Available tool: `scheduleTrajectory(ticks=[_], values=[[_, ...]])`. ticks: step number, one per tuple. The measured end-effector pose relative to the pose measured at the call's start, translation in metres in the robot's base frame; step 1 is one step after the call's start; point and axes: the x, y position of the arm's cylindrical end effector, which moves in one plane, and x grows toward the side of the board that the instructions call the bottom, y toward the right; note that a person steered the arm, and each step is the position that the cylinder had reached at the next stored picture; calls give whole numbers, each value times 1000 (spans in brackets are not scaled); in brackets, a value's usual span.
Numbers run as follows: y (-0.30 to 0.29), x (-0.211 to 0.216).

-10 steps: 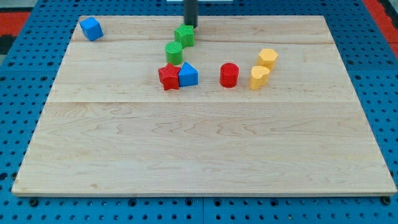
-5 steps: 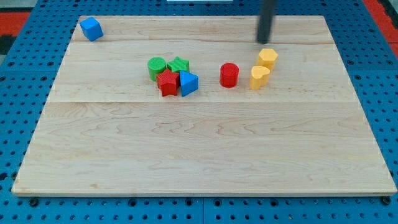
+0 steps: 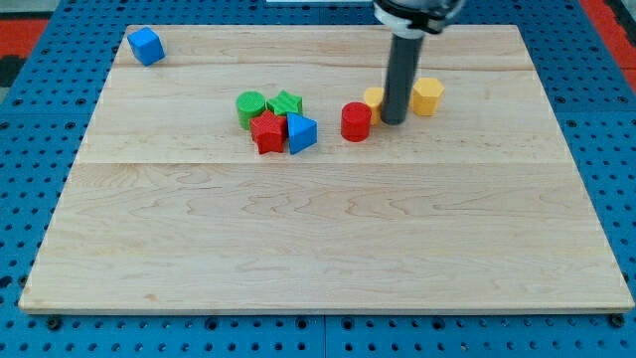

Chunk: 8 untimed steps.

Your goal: Move the yellow heart towards the top center of the board

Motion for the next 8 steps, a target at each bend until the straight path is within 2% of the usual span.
scheduleTrajectory(ticks=[2,8], values=[[-43,-63],[-82,-66]])
